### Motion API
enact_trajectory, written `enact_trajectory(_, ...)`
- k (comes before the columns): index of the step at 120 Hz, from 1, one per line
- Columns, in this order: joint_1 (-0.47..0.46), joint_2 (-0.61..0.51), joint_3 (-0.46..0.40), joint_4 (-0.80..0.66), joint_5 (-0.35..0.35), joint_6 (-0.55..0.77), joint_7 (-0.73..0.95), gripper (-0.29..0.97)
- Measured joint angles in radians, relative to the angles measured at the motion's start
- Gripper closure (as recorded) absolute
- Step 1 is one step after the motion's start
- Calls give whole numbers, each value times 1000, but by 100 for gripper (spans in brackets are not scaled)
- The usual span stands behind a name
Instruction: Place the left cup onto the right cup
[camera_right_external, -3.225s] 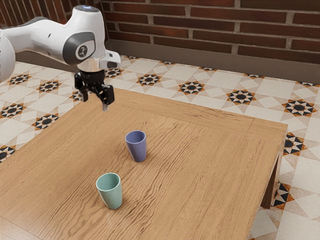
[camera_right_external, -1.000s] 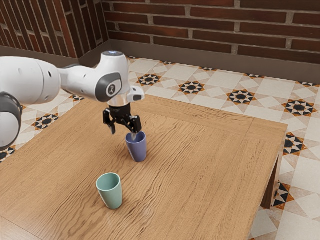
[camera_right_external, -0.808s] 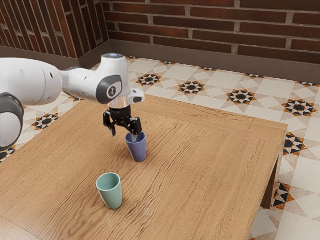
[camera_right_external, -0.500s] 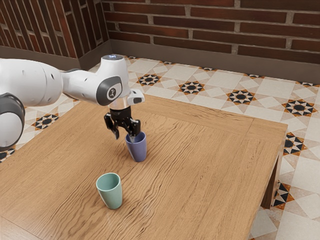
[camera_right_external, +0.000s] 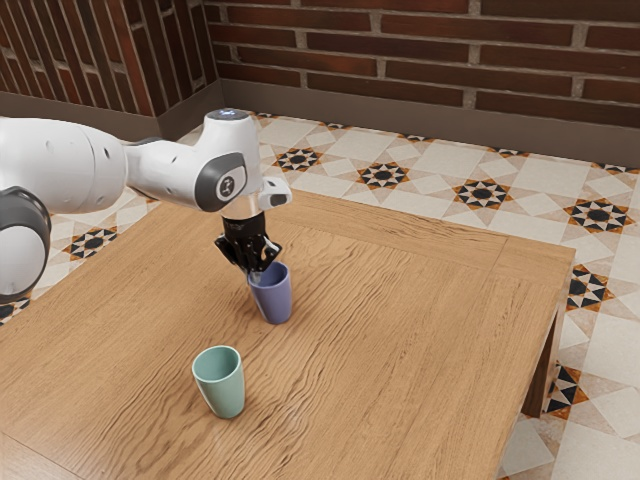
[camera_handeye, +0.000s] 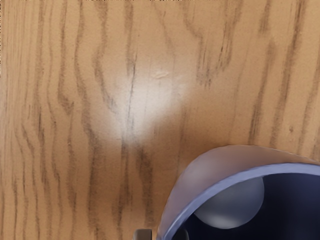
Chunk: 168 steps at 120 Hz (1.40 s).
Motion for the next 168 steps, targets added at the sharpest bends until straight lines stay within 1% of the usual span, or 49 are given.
enact_trajectory(29, -8, -14, 0, 0, 6, 0, -20, 78)
enact_trajectory(55, -20, -82, 1, -11, 16, -28, -48, 79)
enact_trajectory(89, -42, -247, 0, -69, 20, -158, -125, 79)
enact_trajectory(107, -51, -343, -1, -145, 17, -210, -178, 79)
enact_trajectory(123, -60, -418, -14, -213, 14, -232, -230, 79)
enact_trajectory(168, -54, -568, -29, -376, -14, -243, -377, 79)
